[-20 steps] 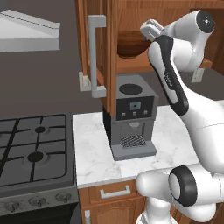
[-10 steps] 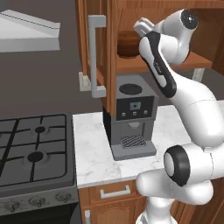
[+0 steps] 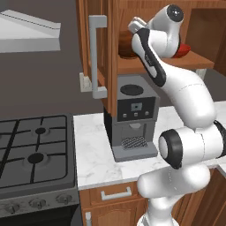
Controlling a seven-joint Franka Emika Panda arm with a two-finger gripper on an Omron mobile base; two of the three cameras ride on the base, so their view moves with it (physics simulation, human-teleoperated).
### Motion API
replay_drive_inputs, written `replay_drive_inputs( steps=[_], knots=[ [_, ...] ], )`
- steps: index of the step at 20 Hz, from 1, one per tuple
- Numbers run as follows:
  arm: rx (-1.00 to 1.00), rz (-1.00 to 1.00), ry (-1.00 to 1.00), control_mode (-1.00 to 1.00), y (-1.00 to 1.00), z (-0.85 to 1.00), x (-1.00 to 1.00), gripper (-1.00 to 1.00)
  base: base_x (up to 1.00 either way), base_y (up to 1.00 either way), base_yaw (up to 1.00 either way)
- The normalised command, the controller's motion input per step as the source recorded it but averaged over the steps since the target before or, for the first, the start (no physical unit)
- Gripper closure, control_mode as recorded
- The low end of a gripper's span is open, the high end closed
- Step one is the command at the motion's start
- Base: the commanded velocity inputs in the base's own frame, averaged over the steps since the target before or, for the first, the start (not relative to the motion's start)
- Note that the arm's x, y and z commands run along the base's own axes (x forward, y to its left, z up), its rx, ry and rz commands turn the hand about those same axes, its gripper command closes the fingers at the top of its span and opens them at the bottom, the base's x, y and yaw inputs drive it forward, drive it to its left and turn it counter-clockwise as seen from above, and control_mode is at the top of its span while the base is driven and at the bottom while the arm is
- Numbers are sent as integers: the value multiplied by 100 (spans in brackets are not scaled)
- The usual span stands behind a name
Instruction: Take the smaller bowl and place it next to the appetizer plate on the dining counter , and place the larger bowl next to the plate with cooked food.
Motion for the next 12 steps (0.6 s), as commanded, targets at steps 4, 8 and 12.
replay_drive_inputs(
  steps=[4, 8, 12],
  knots=[
    [-7, -6, 6, -100, 13, -27, 29, 100, 0, 0, 0],
    [-5, -7, 6, -100, 8, -31, 28, 100, 0, 0, 0],
    [0, -6, 2, -100, 0, -10, 27, 100, 0, 0, 0]
  ],
)
